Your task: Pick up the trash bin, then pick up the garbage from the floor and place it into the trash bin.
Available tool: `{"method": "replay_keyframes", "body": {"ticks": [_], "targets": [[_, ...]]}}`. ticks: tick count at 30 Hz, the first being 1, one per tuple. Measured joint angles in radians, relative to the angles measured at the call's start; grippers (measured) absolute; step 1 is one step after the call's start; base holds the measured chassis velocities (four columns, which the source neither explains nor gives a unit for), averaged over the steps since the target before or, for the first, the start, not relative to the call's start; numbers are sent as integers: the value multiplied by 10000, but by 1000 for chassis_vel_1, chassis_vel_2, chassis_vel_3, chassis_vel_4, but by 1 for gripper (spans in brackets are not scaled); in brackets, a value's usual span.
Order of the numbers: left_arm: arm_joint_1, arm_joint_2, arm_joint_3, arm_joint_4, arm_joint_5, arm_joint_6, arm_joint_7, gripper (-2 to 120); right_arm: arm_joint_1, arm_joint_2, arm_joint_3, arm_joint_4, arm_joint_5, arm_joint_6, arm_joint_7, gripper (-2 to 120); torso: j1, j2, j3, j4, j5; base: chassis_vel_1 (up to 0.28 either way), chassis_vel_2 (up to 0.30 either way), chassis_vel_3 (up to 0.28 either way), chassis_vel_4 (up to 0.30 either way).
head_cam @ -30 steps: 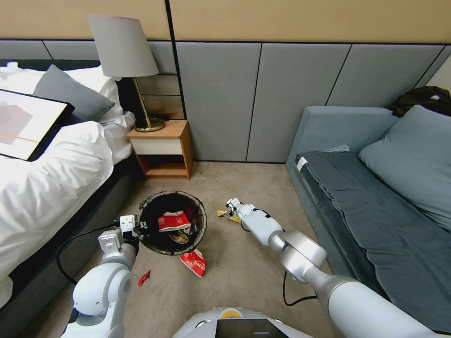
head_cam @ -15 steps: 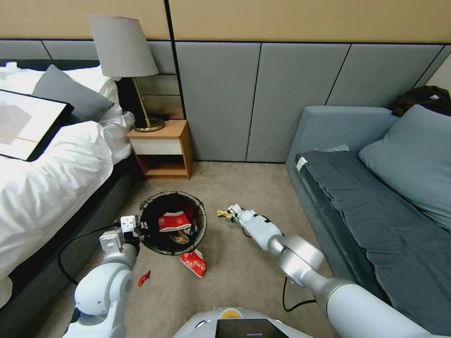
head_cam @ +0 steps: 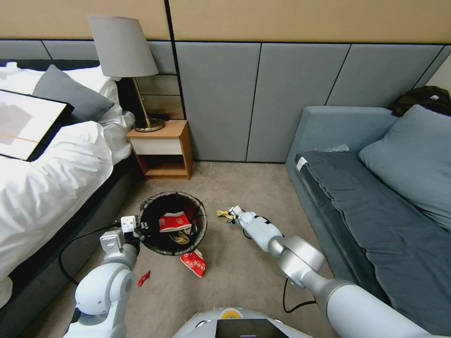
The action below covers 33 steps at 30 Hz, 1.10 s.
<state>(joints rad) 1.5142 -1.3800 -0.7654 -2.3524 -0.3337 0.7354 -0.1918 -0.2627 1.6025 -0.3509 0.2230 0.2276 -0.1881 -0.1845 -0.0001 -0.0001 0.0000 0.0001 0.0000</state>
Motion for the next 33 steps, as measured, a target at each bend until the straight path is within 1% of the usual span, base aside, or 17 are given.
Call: {"method": "replay_keyframes", "body": {"ticks": [1, 2, 4, 5, 6, 7, 8, 10, 11, 12, 13, 14, 15, 33], "targets": [[0, -1, 5, 0, 1, 0, 0, 0, 3, -28, 7, -2, 0, -1, -16, 58, 0, 0, 0, -1, 0, 0, 0, 0, 0], [0, -1, 5, 0, 1, 0, 0, 0, 3, -28, 7, -2, 0, -1, -16, 58, 0, 0, 0, -1, 0, 0, 0, 0, 0], [0, -6, 10, 0, 2, 0, 3, 0, 8, -64, 12, -26, 0, -4, -57, 46, 0, 0, 0, -3, 0, 0, 0, 0, 0], [0, -6, 10, 0, 2, 0, 3, 0, 8, -64, 12, -26, 0, -4, -57, 46, 0, 0, 0, -3, 0, 0, 0, 0, 0], [5, -13, 11, 0, 8, 0, 8, 0, 20, -76, 15, -47, -11, -4, -81, 32, 0, 0, 0, 0, 0, 0, 0, 0, 0], [7, -17, 10, 0, 12, 0, 10, 0, 23, -85, 16, -46, -12, -4, -86, 26, 0, 0, 0, -1, 0, 0, 0, 0, 0], [7, -17, 10, 0, 12, 0, 10, 0, 23, -85, 16, -46, -12, -4, -86, 26, 0, 0, 0, -1, 0, 0, 0, 0, 0], [5, -33, 11, 0, 22, 0, 12, 0, 24, -93, 22, -47, -12, -4, -92, 16, 0, 0, 0, -1, 0, 0, 0, 0, 0], [5, -33, 11, 0, 22, 0, 12, 0, 24, -93, 22, -47, -12, -4, -92, 16, 0, 0, 0, -1, 0, 0, 0, 0, 0], [3, -38, 15, 0, 26, 0, 12, 0, 23, -95, 26, -43, -12, -7, -95, 13, 0, 0, 0, 0, 0, 0, 0, 0, 0], [3, -37, 22, 0, 27, 0, 12, 0, 11, -103, 27, -31, -14, -9, -96, 4, 0, 0, 0, 0, 0, 0, 0, 0, 0], [3, -37, 22, 0, 27, 0, 12, 0, 11, -103, 27, -31, -14, -9, -96, 4, 0, 0, 0, 0, 0, 0, 0, 0, 0], [5, -38, 23, 0, 27, 0, 12, 0, -2, -107, 28, -30, -22, -12, -98, 0, 0, 0, 0, 0, 0, 0, 0, 0, 0], [-8, 20, 12, 34, 19, 0, -2, 0, -140, -150, 42, 45, -151, -19, -101, 0, 0, 0, 0, -1, 0, 0, 0, 0, 0]]}}
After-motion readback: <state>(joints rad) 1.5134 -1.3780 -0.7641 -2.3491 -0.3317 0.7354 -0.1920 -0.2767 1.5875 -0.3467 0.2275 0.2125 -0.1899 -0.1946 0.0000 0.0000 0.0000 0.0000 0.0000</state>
